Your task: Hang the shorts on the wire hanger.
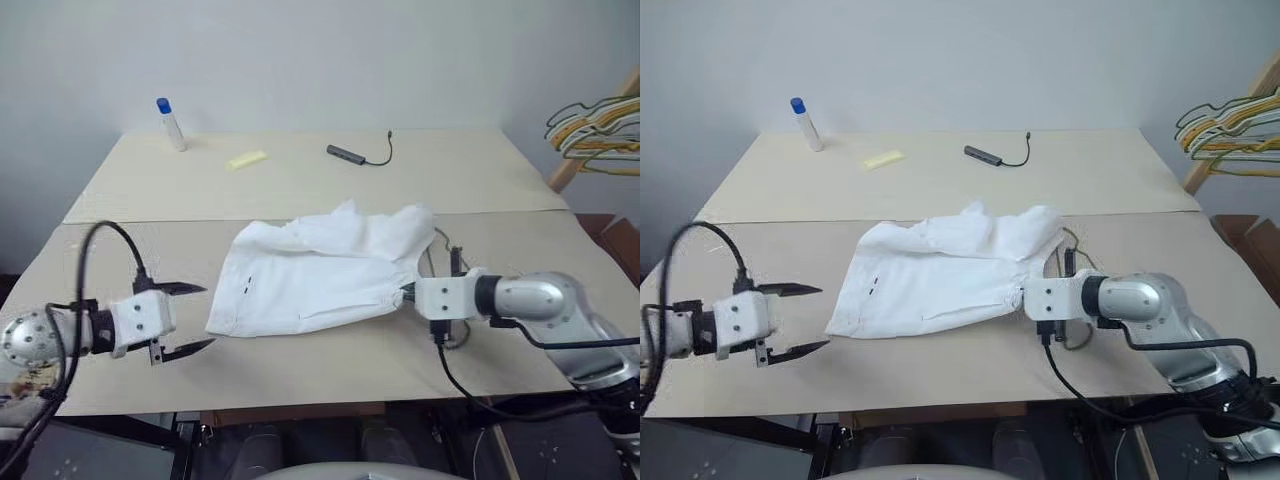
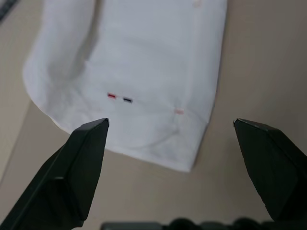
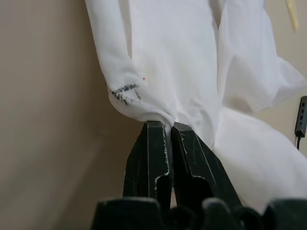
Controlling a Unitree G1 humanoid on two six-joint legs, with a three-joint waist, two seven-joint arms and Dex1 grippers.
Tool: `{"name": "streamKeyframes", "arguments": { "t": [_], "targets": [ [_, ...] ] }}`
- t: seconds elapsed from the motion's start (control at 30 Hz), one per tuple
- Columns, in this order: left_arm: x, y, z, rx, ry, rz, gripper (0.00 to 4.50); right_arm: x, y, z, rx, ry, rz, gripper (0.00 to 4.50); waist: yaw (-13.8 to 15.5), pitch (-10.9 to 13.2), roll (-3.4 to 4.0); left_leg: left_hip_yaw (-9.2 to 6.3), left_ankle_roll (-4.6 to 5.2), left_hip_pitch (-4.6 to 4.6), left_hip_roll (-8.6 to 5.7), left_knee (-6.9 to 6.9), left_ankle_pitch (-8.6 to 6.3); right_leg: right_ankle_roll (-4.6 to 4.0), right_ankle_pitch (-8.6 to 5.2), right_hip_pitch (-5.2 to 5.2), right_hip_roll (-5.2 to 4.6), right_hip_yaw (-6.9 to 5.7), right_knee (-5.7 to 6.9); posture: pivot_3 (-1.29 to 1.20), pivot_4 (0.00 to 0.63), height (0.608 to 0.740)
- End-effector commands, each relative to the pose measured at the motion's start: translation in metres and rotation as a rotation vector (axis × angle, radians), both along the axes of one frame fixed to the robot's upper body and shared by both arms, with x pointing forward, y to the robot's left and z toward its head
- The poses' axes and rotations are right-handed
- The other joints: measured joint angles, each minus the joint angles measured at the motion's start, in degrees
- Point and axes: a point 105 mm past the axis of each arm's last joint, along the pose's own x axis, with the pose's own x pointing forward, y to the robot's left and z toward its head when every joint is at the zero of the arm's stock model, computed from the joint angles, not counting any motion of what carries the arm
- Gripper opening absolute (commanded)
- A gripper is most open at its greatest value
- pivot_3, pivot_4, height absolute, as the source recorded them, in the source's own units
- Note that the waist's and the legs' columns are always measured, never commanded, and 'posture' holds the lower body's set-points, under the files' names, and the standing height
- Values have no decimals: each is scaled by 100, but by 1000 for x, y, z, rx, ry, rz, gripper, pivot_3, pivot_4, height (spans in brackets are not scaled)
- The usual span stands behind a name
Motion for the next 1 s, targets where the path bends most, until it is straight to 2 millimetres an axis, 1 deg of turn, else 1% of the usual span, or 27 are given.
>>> {"name": "streamKeyframes", "arguments": {
  "t": [0.03,0.13,0.23,0.33,0.47,0.53,0.57,0.63,0.73,0.8,0.83,0.87,0.9,0.97,1.0],
  "targets": [
    [9,-1,-12,122,-48,-79,4500,0,5,25,67,-56,36,28,-17,0,0,0,0,0,0,0,0,0,0,0,-1,0,-1,-121,0,740],
    [23,-8,-25,166,-80,-83,4500,1,8,30,86,-65,40,28,-15,0,0,0,0,-2,0,0,0,1,1,0,-2,0,0,-129,0,740],
    [30,-19,-31,142,-72,-94,3891,1,7,31,77,-67,43,0,-11,0,0,0,0,-3,-2,0,0,4,1,0,-4,0,3,-136,0,740],
    [32,-25,-40,158,-49,-130,2895,4,8,33,78,-75,40,0,-32,-1,1,2,0,-2,-2,0,0,5,1,-1,-5,1,4,-147,0,740],
    [38,-26,-49,186,-46,-131,1557,6,9,37,84,-86,40,0,-26,-8,15,1,0,3,-2,0,0,5,1,0,-4,2,10,-154,0,740],
    [46,-24,-48,193,-72,-110,862,6,10,39,91,-89,44,0,-14,-10,18,1,1,6,-2,0,0,5,1,4,-4,1,13,-155,0,740],
    [51,-23,-46,193,-85,-100,623,6,11,40,95,-90,45,0,-12,-10,18,0,1,7,-2,0,0,6,1,5,-4,1,13,-155,0,740],
    [62,-23,-38,185,-115,-79,17,7,11,42,107,-83,46,0,-23,-11,17,0,1,6,-2,1,1,6,1,4,-3,0,15,-152,0,740],
    [72,-23,-23,190,-129,-106,17,11,11,42,111,-51,60,0,-42,-10,16,0,1,0,-2,1,0,6,1,-2,-1,1,15,-145,0,740],
    [84,-23,-5,179,-132,-122,17,18,11,45,117,-18,71,0,-53,-6,11,0,1,-5,-3,2,0,6,1,-5,-2,1,15,-139,0,740],
    [97,-24,8,154,-165,-96,17,26,11,49,122,-29,73,0,-58,-5,10,1,1,-6,-4,3,0,6,1,-6,-2,1,15,-134,0,740],
    [117,-27,27,106,-228,-37,17,42,12,57,134,-66,49,0,-70,-5,8,0,1,-7,-4,4,0,7,2,-6,-2,1,15,-124,0,740],
    [136,-30,45,60,-292,27,17,62,12,69,142,-139,10,0,-83,-4,7,-1,1,-3,-5,7,1,7,3,-2,-1,1,16,-121,0,740],
    [174,-34,91,-11,-461,148,17,113,13,109,176,-375,-158,0,-121,-1,4,-5,4,-1,-9,11,4,13,7,2,0,0,17,-111,0,740],
    [188,-35,109,-38,-530,205,17,132,12,127,198,-466,-230,0,-156,-1,4,-11,3,-3,-10,15,7,15,10,0,-1,-1,19,-107,0,740]
  ]
}}
